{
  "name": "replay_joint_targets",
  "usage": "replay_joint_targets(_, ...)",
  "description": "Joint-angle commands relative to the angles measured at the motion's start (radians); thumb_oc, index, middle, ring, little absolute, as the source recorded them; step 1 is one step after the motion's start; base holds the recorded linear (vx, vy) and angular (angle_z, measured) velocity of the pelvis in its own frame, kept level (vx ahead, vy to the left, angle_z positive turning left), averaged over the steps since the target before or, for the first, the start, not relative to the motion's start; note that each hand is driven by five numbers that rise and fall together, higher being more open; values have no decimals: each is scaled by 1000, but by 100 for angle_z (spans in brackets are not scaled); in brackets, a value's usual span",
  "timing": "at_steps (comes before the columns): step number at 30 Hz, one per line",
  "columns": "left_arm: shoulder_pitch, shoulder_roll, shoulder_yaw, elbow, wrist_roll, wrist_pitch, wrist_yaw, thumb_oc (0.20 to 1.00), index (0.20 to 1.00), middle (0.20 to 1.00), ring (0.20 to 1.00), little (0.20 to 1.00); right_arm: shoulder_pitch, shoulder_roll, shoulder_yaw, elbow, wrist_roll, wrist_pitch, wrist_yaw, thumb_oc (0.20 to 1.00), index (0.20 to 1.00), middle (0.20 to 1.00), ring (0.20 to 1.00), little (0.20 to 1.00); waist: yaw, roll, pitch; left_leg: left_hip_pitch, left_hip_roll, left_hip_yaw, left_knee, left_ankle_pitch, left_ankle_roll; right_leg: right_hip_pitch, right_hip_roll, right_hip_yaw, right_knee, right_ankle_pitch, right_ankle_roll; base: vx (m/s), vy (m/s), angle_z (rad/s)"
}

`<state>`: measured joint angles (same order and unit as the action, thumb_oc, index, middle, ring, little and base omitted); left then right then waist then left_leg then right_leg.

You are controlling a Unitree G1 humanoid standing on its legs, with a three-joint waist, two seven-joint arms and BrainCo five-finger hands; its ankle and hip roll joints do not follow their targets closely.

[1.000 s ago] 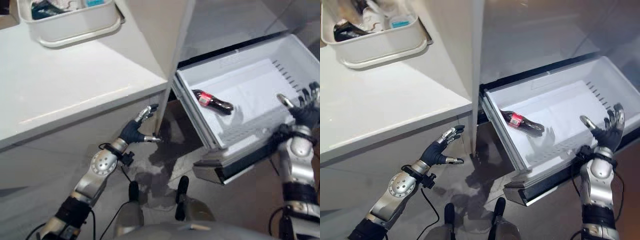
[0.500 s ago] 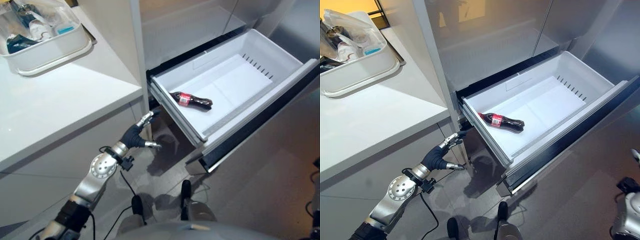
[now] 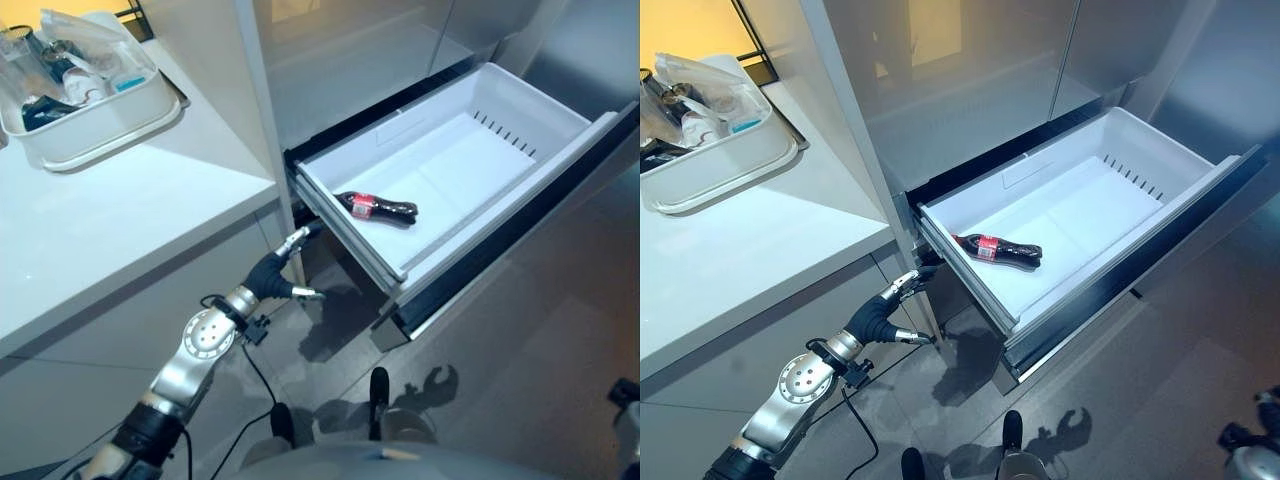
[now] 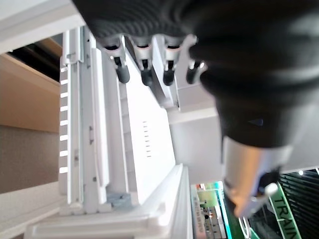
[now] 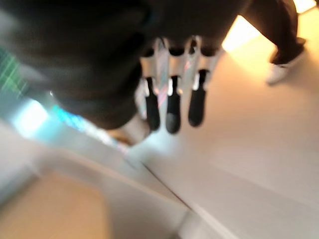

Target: Take the drinks into the refrigerator

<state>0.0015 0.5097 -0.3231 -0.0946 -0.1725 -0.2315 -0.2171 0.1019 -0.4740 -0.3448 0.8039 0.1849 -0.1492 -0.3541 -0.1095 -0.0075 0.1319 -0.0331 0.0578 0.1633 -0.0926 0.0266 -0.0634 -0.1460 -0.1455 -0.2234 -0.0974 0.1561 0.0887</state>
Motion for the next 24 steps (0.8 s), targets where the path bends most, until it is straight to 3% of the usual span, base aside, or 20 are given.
replay_joint_targets(1, -40, -15, 34, -46, -46, -52, -4, 1000, 1000, 1000, 1000, 1000, -144, -1, 77, 26, -92, -7, 49, 200, 200, 200, 200, 200, 33, -21, 39, -48, -43, -61, 5, -31, 33, 67, -6, -60, 10, -56, 62, 0, 0, 0)
replay_joint_targets(10, -32, -34, 24, -66, -74, -55, 44, 1000, 1000, 1000, 1000, 1000, -403, 17, 366, -104, -280, 25, 77, 200, 200, 200, 200, 200, 111, -31, 76, -76, -53, -95, 5, -12, 32, 64, -22, -102, 11, -50, 59, -8, 1, 14)
replay_joint_targets(14, -38, -42, 12, -62, -78, -60, 61, 1000, 1000, 1000, 1000, 1000, -508, 17, 419, -101, -308, 31, 63, 200, 200, 200, 200, 200, 131, -35, 91, -93, -54, -105, 5, -3, 31, 55, -25, -113, 12, -47, 58, -17, 11, 10)
replay_joint_targets(23, -42, -27, -33, -54, -66, -66, 91, 1000, 1000, 1000, 1000, 1000, -850, -57, 602, -102, -400, 39, 75, 200, 200, 200, 200, 200, 190, -52, 129, -143, -57, -124, 5, 18, 28, 18, -28, -130, 11, -33, 58, -18, 15, 8)
replay_joint_targets(24, -48, -27, -42, -43, -62, -72, 107, 1000, 1000, 1000, 1000, 1000, -964, -72, 655, -65, -417, 46, 76, 200, 200, 200, 200, 200, 208, -58, 141, -157, -56, -129, 5, 26, 24, 7, -28, -133, 11, -30, 57, 0, 0, 0)
